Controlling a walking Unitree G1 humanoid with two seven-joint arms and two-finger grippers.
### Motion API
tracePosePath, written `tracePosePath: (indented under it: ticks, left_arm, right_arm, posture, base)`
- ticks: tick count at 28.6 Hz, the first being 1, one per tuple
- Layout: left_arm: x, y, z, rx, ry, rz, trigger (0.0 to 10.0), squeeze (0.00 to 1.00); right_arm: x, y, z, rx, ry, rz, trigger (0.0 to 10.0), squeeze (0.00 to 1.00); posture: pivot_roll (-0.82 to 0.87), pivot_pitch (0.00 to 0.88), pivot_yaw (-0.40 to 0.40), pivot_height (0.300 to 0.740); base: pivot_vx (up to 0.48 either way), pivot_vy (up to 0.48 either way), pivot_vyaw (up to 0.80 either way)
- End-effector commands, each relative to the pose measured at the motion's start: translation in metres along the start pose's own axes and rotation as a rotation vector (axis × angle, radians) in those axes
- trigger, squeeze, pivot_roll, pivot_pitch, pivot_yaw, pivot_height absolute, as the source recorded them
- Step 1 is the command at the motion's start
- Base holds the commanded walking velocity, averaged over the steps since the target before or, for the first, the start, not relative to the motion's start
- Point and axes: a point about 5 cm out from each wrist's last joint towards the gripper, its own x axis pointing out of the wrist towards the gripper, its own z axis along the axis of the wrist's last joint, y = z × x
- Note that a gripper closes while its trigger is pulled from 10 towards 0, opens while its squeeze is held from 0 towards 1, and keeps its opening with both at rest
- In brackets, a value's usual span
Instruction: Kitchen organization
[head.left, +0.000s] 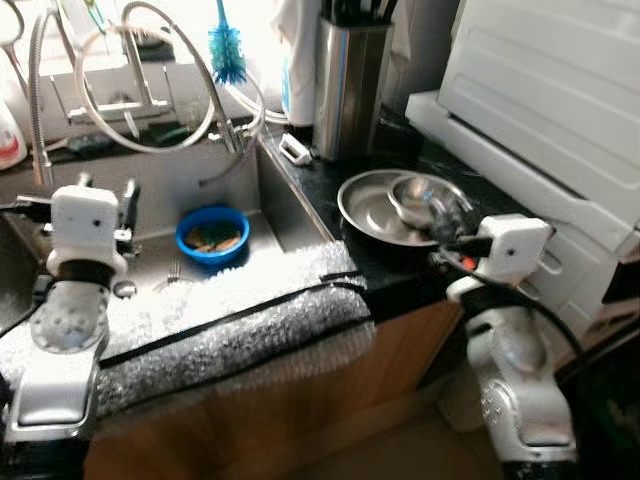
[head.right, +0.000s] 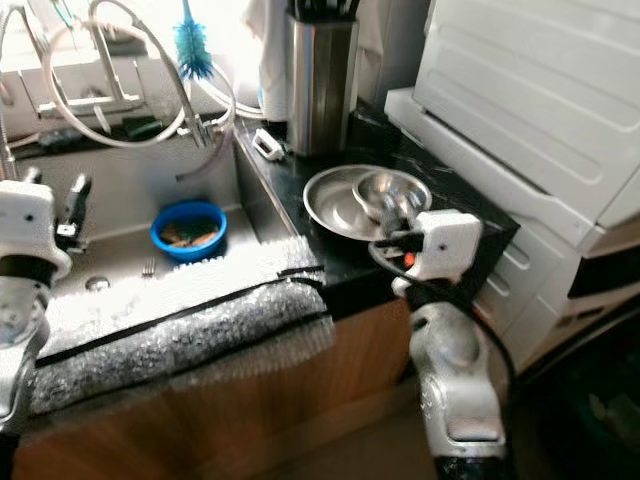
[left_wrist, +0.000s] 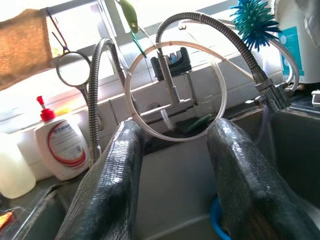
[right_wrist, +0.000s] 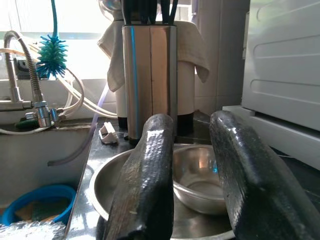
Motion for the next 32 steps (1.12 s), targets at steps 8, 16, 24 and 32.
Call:
tracePosePath:
  ticks: [8,16,24,32]
  left_arm:
    - [-0.028,0.007,0.000,0.043,0.050,0.019,10.0,0.00]
    - [-0.030,-0.010,0.003,0.037,0.048,-0.035,10.0,0.00]
    - [-0.028,-0.022,0.010,0.039,0.037,-0.074,10.0,0.00]
    - [-0.025,-0.030,0.015,0.035,0.010,-0.093,10.0,0.00]
  right_arm:
    - [0.010,-0.025,0.022,0.002,-0.022,-0.083,10.0,0.00]
    - [0.027,-0.060,0.017,0.100,0.127,-0.261,10.0,0.00]
    - [0.045,-0.074,0.016,0.256,0.194,-0.335,10.0,0.00]
    - [0.064,-0.073,0.015,0.400,0.230,-0.302,10.0,0.00]
  posture:
    - [-0.04,0.000,-0.036,0.740]
    - [-0.04,0.000,-0.036,0.740]
    - [-0.04,0.000,-0.032,0.740]
    - [-0.03,0.000,-0.032,0.740]
  base:
    - [0.000,0.000,0.00]
    - [0.000,0.000,0.00]
    - [0.000,0.000,0.00]
    - [0.000,0.000,0.00]
